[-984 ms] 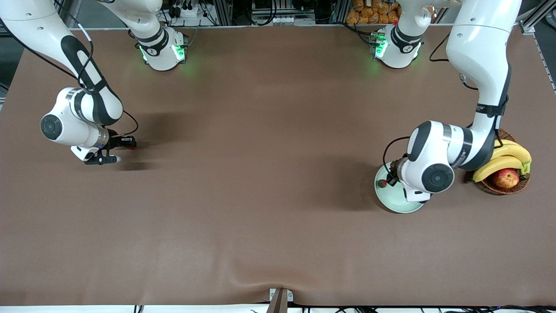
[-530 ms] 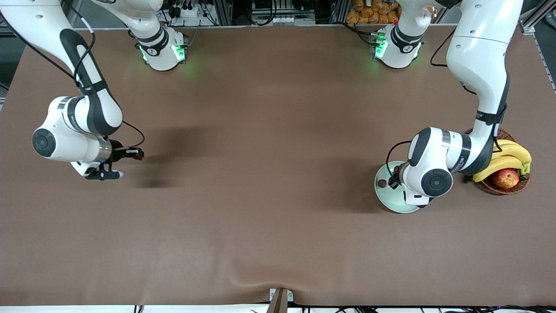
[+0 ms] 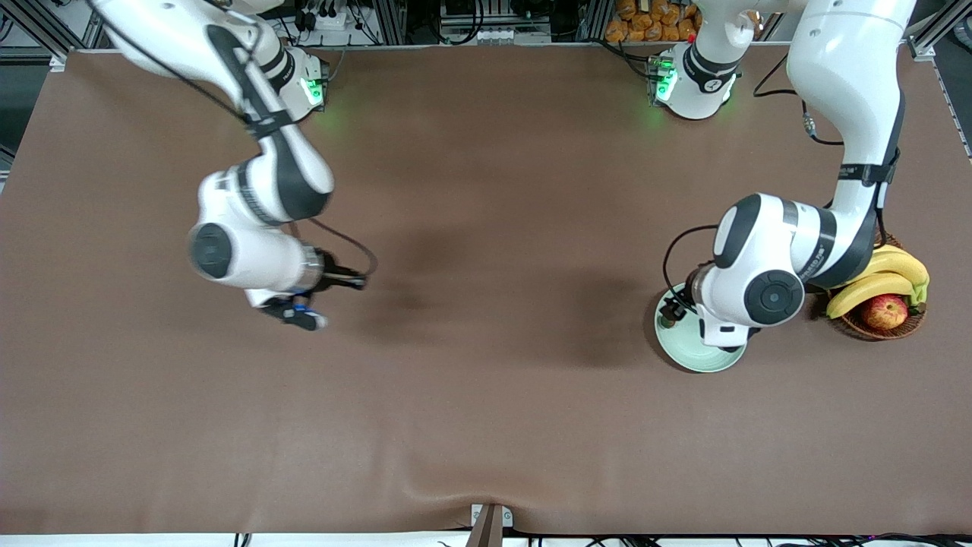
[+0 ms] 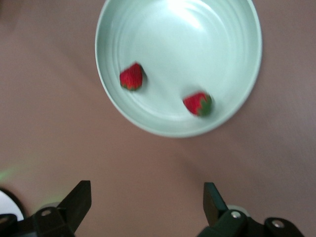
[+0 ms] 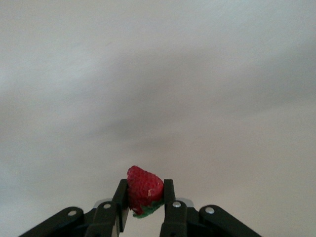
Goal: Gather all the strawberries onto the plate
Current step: 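Drop the strawberry on the plate while the right gripper sets the last mid-table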
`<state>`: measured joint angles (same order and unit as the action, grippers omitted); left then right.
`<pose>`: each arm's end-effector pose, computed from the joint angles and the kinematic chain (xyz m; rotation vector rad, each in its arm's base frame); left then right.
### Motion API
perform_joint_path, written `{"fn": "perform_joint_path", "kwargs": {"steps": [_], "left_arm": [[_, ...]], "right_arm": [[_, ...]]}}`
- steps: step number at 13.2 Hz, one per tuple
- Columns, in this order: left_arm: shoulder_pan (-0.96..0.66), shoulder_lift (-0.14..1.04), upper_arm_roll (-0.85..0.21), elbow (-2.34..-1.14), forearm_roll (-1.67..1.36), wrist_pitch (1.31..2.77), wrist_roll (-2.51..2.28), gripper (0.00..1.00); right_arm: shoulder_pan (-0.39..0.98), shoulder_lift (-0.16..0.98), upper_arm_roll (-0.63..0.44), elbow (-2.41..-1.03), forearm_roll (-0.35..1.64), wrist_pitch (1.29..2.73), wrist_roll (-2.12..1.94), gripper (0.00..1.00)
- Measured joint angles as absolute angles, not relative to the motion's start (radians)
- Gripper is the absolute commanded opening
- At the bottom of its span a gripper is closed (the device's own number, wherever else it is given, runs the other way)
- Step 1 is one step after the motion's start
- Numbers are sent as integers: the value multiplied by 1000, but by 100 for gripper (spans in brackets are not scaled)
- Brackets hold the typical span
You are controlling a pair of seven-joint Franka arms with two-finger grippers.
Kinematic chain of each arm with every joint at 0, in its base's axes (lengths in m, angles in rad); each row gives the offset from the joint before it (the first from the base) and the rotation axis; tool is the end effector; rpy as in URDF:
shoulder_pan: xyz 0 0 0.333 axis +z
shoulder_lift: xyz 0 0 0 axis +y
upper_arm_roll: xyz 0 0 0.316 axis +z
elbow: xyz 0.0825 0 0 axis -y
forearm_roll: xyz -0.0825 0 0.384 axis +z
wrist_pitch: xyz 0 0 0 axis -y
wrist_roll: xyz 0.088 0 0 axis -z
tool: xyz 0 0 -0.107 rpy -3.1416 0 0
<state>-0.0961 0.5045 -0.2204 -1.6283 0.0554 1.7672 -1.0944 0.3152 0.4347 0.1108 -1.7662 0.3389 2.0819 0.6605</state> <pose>0.6122 -0.1800 0.3098 -2.7114 -1.0910 0.4520 0.5813 0.2759 0.3132 -2.8260 0.6126 0.3985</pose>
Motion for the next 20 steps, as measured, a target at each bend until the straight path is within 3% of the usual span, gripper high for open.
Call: {"fn": "perform_joint_path", "kwargs": {"steps": [3,8,9,10,12,13,15,20], "left_arm": [[-98,486,-285,-1622,51,1760,-1123,100],[-106,483,-309,-1639,24,1739,-1124,100],[-111,487,-310,-1643,23,1739,-1124,100],[-121,493,-311,-1644,22,1740,-1124,100],[-140,504,-311,-1645,22,1741,-1129,100],[-143,508,-311,-1645,22,1741,-1131,100],[-143,514,-310,-1647,22,1741,-1131,100],[-150,541,-310,-1657,22,1753,-1131,100]], "right_arm": [[465,531,111,-1634,376,2138,916,0],[656,688,109,-1567,380,2431,1183,0],[687,709,110,-1565,380,2489,1225,4],[718,729,110,-1563,380,2536,1266,35],[769,761,108,-1561,380,2587,1311,61],[785,774,106,-1560,380,2595,1314,65],[800,787,104,-1556,380,2604,1314,100],[778,782,64,-1522,330,2570,1304,100]]}}
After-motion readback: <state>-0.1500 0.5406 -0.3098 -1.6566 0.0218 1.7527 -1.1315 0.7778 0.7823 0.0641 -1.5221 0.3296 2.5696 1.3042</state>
